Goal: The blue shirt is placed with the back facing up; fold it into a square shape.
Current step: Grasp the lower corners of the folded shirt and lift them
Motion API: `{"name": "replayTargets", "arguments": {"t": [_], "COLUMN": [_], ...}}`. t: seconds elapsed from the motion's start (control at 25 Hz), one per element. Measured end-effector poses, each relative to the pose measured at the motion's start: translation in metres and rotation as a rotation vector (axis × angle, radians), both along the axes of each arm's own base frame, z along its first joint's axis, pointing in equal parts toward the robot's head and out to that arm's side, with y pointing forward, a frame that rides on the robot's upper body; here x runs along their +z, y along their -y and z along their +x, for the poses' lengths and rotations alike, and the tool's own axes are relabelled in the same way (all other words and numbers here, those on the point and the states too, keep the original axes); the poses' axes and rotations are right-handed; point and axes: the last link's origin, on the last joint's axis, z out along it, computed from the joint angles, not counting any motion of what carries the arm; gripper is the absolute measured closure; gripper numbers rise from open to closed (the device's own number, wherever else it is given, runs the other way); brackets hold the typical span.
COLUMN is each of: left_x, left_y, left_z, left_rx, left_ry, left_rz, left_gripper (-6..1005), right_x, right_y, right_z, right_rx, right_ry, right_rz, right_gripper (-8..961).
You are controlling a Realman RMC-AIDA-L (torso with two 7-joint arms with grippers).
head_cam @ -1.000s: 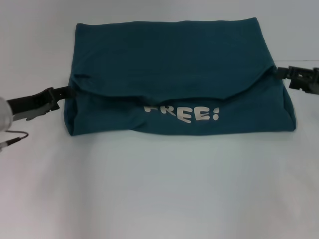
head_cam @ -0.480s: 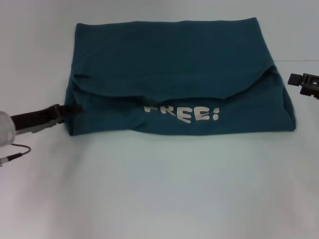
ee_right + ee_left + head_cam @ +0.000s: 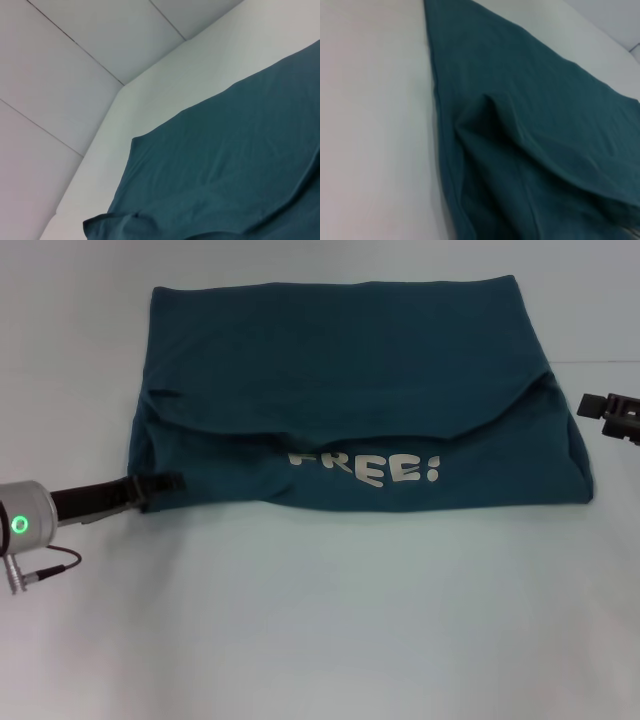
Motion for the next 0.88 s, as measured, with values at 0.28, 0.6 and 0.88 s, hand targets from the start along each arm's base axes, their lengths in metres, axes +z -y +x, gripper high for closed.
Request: {"name": "replayTargets", "arguments": {"t": [0.28,0.6,0.88], "left_x": [-0.007,-0.006,-0.004], "left_y": [0.001,0.003,0.004], "left_z": [0.004,0.002,0.007], "left_rx": [-0.015,0.0,-0.049], "left_ry": [0.004,0.006,-0.009], "left_rz": [-0.006,0.016,0.01], "left_gripper": [282,502,797], "right_x": [-0.002,0.001,0.001], "right_y": [0.005,0.009,0.009], "right_z": [0.005,0.011,0.012], "right_rx": [-0.014,-0.034,-0.032], "right_ry": [-0.007,-0.024,0.003], "right_rz": [-0.004,0.007,-0.018], "right_gripper": [128,128,129]}}
